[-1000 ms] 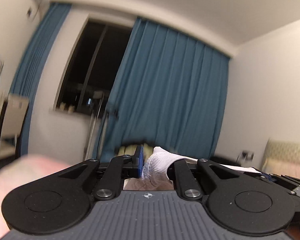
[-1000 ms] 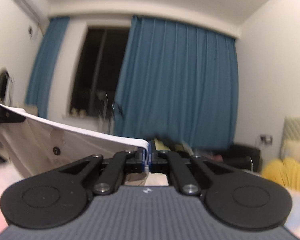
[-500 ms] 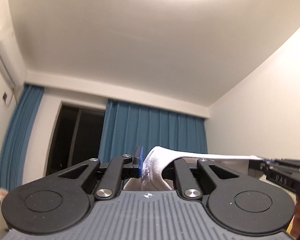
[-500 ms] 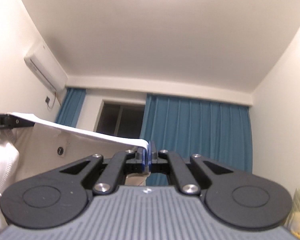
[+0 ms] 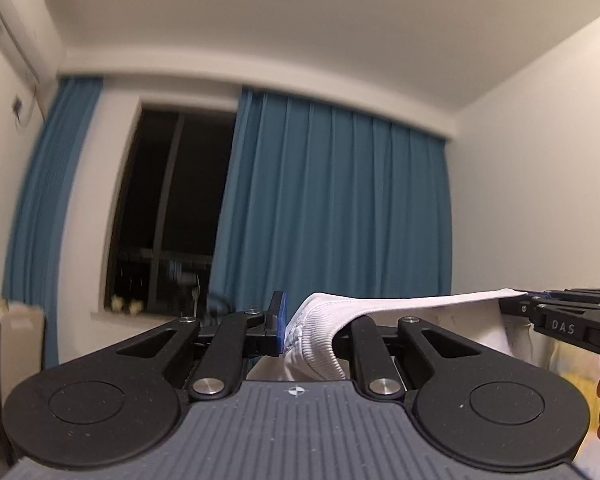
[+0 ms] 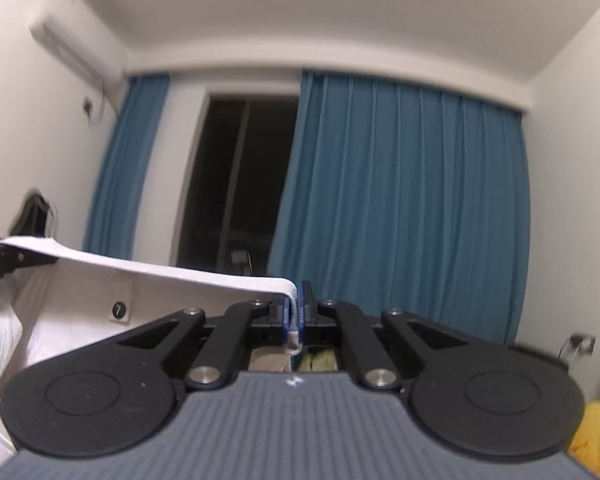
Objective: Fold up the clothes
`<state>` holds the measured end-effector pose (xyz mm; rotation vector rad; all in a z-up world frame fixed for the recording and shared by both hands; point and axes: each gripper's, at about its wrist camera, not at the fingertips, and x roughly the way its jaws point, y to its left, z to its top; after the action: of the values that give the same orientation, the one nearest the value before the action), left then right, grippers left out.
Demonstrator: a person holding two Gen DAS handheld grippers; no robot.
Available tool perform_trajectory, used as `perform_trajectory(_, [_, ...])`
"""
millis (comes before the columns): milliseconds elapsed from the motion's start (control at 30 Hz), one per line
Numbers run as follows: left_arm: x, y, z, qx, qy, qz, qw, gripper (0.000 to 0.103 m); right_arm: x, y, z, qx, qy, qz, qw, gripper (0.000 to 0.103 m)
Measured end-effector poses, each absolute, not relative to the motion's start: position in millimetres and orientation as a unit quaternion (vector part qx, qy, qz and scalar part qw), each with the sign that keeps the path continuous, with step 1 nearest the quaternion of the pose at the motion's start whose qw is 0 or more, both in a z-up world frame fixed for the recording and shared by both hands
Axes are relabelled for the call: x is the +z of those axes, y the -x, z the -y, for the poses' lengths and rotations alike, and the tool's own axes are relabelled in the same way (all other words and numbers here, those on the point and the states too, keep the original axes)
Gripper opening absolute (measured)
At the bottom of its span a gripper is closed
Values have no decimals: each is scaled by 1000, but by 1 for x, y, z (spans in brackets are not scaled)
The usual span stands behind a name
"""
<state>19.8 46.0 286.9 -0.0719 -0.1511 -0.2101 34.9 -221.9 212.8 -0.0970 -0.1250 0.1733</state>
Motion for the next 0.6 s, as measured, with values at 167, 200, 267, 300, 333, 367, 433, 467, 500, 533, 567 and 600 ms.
perform_trajectory(167, [195, -163, -47, -102, 58, -29, 993, 17, 123, -169, 222, 80, 33, -24, 996, 5])
perform_trajectory(200, [175, -188, -42, -101, 57, -51, 992, 17, 102, -196, 222, 80, 26, -43, 996, 5])
perform_trajectory(267, [138, -238, -39, -95, 63, -95, 989, 17, 60, -249, 225, 84, 2, -89, 993, 6])
perform_trajectory(300, [119, -263, -38, -92, 66, -117, 987, 17, 39, -274, 228, 86, -12, -114, 990, 6])
perform_trajectory(333, [101, -285, -38, -90, 71, -137, 984, 17, 17, -297, 229, 86, -18, -135, 987, 7])
perform_trajectory(367, [83, -307, -39, -87, 77, -157, 981, 17, -3, -317, 228, 86, -20, -154, 984, 7])
perform_trajectory(433, [49, -344, -35, -79, 78, -197, 974, 17, -45, -357, 226, 85, -25, -193, 977, 8])
perform_trajectory(467, [31, -361, -37, -74, 80, -217, 970, 17, -65, -373, 224, 86, -30, -213, 973, 8])
perform_trajectory(500, [12, -373, -39, -71, 82, -235, 966, 17, -86, -388, 221, 87, -33, -233, 968, 8])
perform_trajectory(533, [-5, -385, -41, -67, 84, -254, 961, 17, -105, -399, 216, 90, -30, -252, 963, 8])
perform_trajectory(567, [-19, -400, -47, -63, 86, -272, 956, 17, -125, -409, 211, 92, -27, -269, 958, 8])
perform_trajectory(600, [-35, -407, -49, -60, 86, -288, 952, 17, -141, -417, 209, 97, -23, -283, 954, 8])
